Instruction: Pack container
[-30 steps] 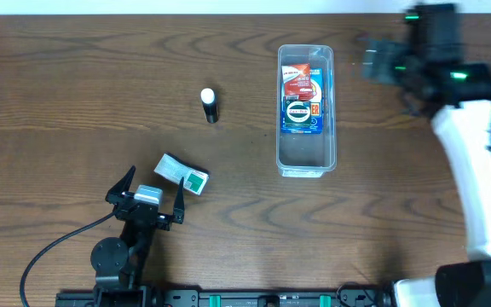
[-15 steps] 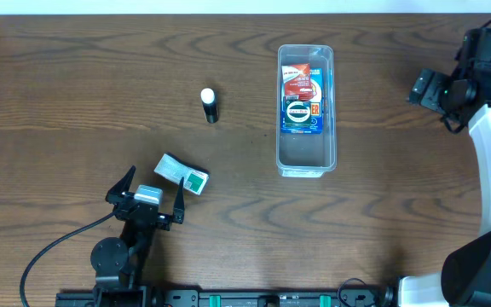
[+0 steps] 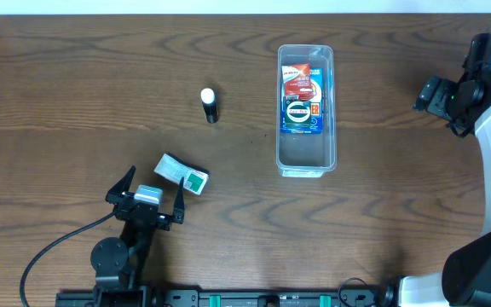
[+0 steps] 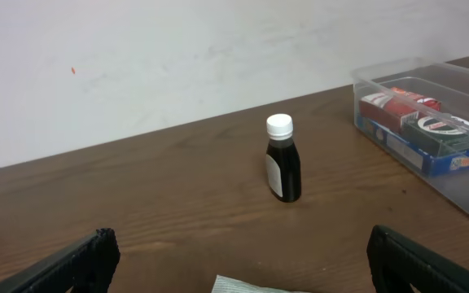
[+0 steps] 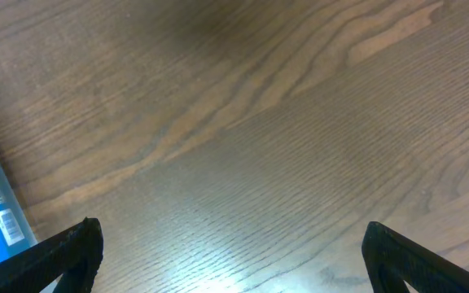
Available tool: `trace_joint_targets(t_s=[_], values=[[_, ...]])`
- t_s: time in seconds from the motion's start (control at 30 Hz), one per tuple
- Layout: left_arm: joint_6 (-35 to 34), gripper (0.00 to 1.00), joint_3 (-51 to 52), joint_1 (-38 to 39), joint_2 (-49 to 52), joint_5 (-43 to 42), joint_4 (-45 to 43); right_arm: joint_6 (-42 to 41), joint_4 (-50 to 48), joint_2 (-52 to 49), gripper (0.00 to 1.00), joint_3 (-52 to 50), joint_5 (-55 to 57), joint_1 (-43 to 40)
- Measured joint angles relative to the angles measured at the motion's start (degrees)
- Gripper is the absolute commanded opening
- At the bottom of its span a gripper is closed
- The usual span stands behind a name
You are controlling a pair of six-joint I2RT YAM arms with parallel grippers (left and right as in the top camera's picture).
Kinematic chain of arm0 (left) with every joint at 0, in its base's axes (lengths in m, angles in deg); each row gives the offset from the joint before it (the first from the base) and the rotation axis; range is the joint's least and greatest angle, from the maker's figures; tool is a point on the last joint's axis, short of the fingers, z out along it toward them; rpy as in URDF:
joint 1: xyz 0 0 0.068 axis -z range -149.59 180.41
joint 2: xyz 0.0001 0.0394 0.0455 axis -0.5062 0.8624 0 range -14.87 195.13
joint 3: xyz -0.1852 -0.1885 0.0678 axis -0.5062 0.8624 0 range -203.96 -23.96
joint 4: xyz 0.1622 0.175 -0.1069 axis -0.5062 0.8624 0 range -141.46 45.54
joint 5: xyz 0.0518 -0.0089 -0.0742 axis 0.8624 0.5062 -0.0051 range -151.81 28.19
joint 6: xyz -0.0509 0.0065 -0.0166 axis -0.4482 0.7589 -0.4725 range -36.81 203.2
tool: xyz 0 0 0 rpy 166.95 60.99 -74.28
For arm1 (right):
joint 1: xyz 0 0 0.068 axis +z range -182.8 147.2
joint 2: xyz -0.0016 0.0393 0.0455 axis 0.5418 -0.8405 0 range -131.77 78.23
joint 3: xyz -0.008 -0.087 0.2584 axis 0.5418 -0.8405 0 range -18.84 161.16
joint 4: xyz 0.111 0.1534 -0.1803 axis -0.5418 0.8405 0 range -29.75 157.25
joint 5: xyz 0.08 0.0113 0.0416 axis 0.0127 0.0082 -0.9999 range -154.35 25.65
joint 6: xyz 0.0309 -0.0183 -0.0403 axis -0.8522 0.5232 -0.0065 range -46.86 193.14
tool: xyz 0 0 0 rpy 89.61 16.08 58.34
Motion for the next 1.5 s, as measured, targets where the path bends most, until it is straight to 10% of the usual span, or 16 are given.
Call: trace_joint_targets(t_s=[1.13, 1.5], values=[[-11.8, 0.98, -0.5, 0.0, 0.0, -11.3, -0.2, 0.0, 0.1, 0.0, 0.99, 0.0, 0.0, 0.0], [-11.9, 0.98, -27.2, 0.0, 17.9, -9.8, 27.8, 0.0, 0.1, 0.0, 0.99, 0.0, 0.0, 0.0]])
